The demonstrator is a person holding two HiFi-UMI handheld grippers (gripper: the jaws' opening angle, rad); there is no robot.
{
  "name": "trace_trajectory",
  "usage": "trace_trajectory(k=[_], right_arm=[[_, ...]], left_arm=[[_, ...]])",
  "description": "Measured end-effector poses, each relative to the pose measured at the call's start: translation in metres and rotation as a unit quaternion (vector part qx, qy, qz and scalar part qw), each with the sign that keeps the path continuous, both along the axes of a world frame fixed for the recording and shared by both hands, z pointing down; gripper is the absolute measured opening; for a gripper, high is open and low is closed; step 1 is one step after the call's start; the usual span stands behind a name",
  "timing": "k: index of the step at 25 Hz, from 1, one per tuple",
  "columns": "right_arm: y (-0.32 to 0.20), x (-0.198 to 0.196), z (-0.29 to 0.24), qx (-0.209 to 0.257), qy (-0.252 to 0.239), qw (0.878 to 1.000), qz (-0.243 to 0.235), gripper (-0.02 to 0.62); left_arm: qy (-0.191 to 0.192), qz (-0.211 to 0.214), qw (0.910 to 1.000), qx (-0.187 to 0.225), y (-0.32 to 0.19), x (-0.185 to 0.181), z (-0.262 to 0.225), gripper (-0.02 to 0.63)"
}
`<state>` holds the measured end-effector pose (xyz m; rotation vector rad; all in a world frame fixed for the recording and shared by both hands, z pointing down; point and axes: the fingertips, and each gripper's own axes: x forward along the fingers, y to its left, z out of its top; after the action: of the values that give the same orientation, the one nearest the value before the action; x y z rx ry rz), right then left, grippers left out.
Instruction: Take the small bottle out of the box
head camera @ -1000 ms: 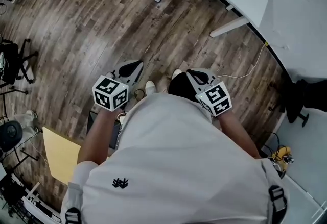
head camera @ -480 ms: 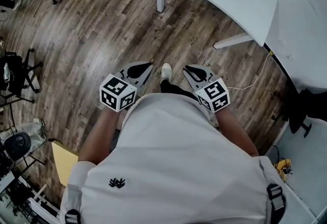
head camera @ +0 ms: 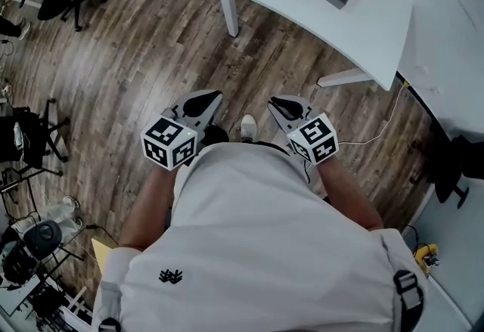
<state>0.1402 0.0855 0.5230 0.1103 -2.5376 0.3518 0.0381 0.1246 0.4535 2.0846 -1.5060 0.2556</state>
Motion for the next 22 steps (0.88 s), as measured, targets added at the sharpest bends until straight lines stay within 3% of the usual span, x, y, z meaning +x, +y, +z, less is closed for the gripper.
trace_trajectory(k=[5, 12, 17, 22], right_arm=[[-0.025, -0.011, 0.006, -0.012, 0.016, 0.999, 0.033, 0.037], [-0.075, -0.038, 0.007, -0.017, 0.030, 0.991, 0.126, 0.037], [-0.112, -0.061, 0.010, -0.056, 0.018, 0.977, 0.205, 0.037], [-0.155, -0.067, 0.020, -0.103, 0.010, 0.950, 0.294, 0.037]], left_arm=[[0.013, 0.034, 0.9993, -0.011, -0.025, -0.019, 0.009, 0.006], [0.021, 0.110, 0.9937, 0.005, -0.081, -0.061, 0.008, 0.006], [0.005, 0.193, 0.9811, 0.010, -0.112, -0.087, -0.003, 0.006], [0.021, 0.229, 0.9732, 0.004, -0.122, -0.118, -0.003, 0.006]])
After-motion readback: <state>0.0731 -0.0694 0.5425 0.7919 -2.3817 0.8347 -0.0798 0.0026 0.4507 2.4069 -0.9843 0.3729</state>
